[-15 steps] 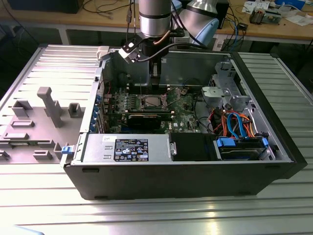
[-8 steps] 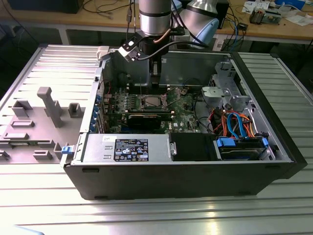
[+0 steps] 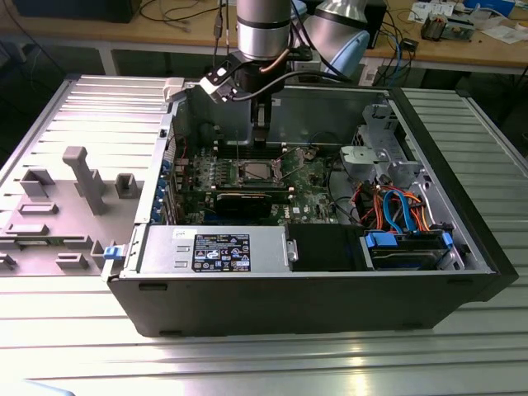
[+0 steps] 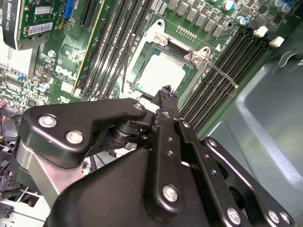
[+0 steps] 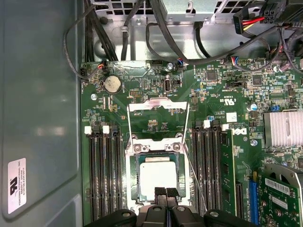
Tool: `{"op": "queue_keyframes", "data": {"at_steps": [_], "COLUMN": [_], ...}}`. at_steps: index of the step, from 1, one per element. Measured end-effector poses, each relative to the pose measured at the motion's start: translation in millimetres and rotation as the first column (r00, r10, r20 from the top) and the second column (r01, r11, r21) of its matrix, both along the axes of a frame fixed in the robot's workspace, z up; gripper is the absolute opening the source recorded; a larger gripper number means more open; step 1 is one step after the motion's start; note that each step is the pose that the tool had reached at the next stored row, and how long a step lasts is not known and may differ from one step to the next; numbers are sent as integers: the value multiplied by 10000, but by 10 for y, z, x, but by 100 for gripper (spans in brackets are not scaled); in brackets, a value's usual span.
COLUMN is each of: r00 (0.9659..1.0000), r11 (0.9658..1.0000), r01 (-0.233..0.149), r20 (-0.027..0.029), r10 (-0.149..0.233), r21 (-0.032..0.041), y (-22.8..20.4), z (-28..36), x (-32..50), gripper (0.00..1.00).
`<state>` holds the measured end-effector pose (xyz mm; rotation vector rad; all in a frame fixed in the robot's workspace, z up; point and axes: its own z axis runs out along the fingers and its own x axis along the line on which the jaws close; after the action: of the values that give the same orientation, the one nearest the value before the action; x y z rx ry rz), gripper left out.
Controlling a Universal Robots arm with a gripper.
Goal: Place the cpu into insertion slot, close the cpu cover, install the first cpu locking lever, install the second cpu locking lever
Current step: 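Close the cpu cover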
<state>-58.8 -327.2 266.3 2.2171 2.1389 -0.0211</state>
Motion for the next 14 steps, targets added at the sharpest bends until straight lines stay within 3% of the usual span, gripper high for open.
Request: {"op": "queue_keyframes", "data": {"at_steps": [4,14], "r00": [10000,10000], "r11": [10000,10000], "r01": [0,7], "r20": [-50,-51], "r10": [0,-7], "r21": [0,1], "y": [0,0], "z": [0,0], "x": [36,55], "gripper": [11,11]}}
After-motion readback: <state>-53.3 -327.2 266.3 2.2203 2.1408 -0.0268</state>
